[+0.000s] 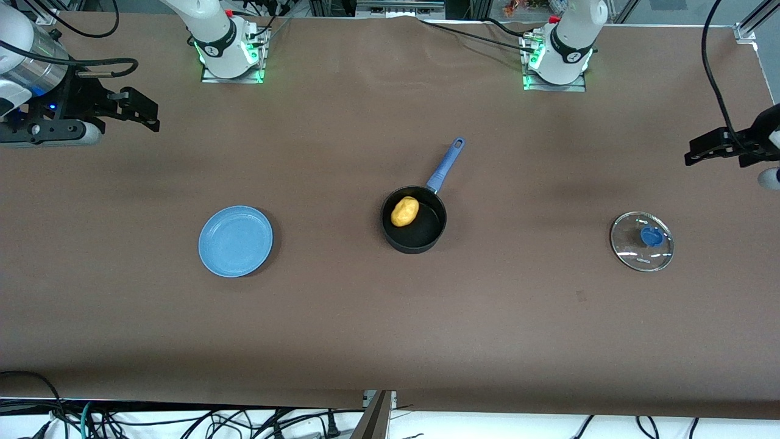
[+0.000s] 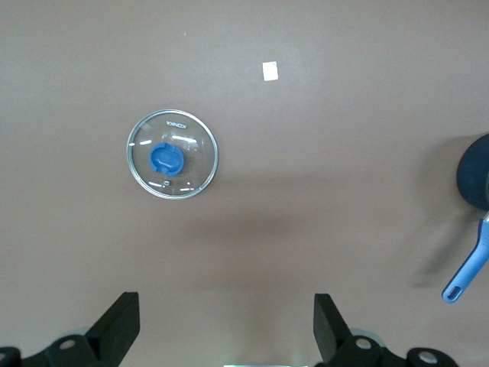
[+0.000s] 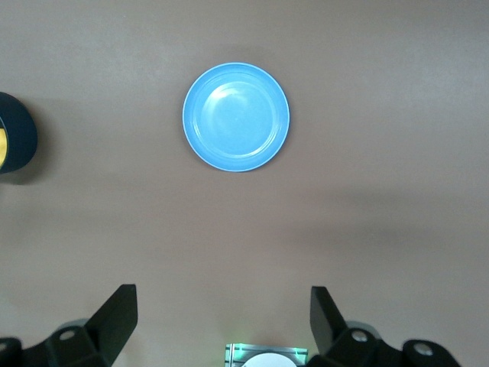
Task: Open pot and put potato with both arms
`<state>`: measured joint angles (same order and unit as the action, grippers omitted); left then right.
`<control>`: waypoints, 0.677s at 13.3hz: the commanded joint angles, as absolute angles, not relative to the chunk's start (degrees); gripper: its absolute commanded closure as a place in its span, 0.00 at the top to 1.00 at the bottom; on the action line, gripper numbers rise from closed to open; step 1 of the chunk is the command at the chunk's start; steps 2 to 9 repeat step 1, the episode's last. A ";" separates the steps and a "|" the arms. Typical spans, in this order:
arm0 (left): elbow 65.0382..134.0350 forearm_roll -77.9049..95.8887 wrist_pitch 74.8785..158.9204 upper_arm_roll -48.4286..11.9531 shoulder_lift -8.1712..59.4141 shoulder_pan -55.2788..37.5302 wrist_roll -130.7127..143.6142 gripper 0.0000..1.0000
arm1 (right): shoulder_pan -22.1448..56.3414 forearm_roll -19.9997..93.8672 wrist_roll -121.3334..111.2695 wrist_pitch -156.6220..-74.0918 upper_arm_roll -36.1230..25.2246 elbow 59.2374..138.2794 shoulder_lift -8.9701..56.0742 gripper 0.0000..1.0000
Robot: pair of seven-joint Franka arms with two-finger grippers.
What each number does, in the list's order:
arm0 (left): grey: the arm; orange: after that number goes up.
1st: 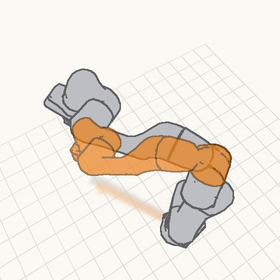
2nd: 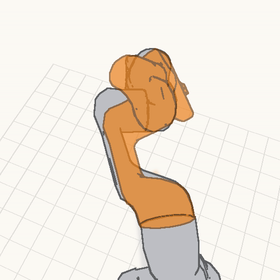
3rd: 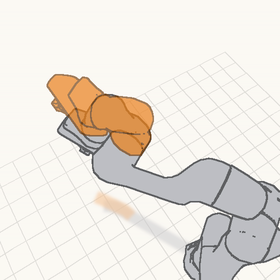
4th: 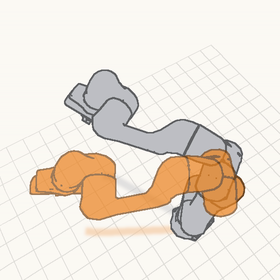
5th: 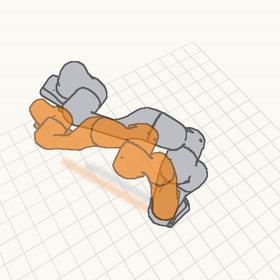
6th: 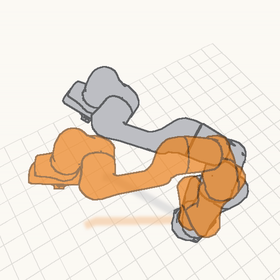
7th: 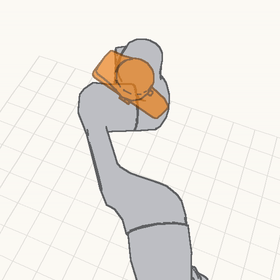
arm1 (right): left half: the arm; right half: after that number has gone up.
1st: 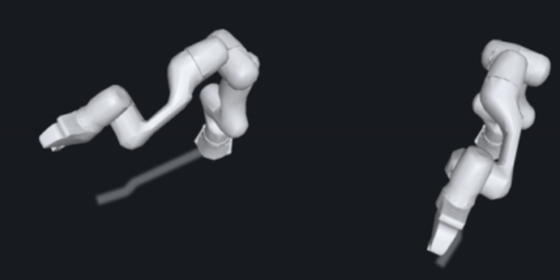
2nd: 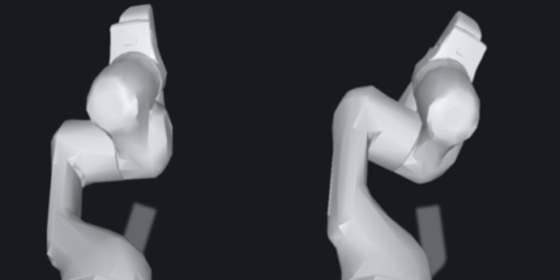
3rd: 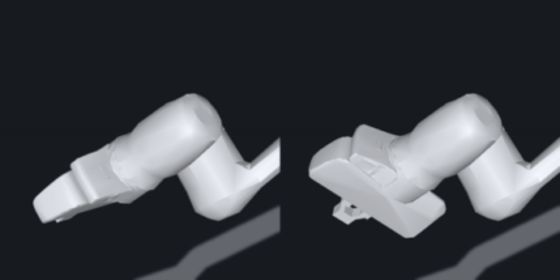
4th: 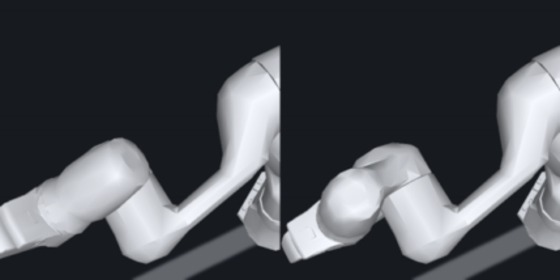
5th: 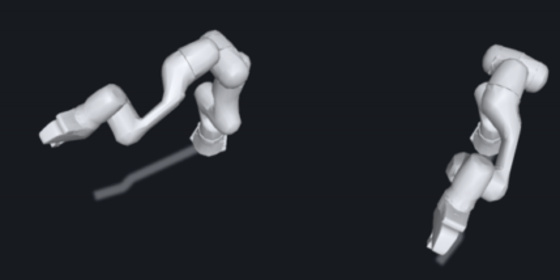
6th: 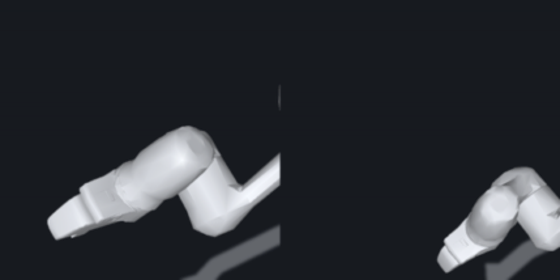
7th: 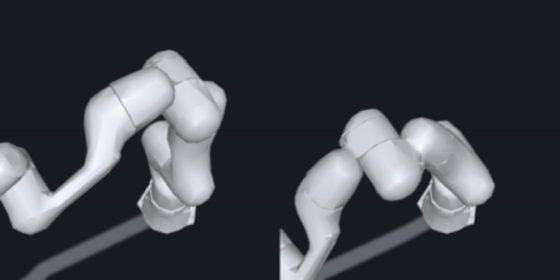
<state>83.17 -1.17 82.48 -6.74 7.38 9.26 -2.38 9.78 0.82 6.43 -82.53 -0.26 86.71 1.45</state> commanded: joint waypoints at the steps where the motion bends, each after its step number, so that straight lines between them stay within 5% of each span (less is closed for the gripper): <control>1: 81.30 -0.26 81.04 -6.68 8.79 8.53 -1.05 1.00 | 8.70 0.00 5.71 -83.06 0.97 87.28 0.88 1.00; 9: 81.30 -0.26 81.04 -6.68 8.79 8.53 -1.05 1.00 | 8.70 0.00 5.71 -83.06 0.97 87.28 0.88 1.00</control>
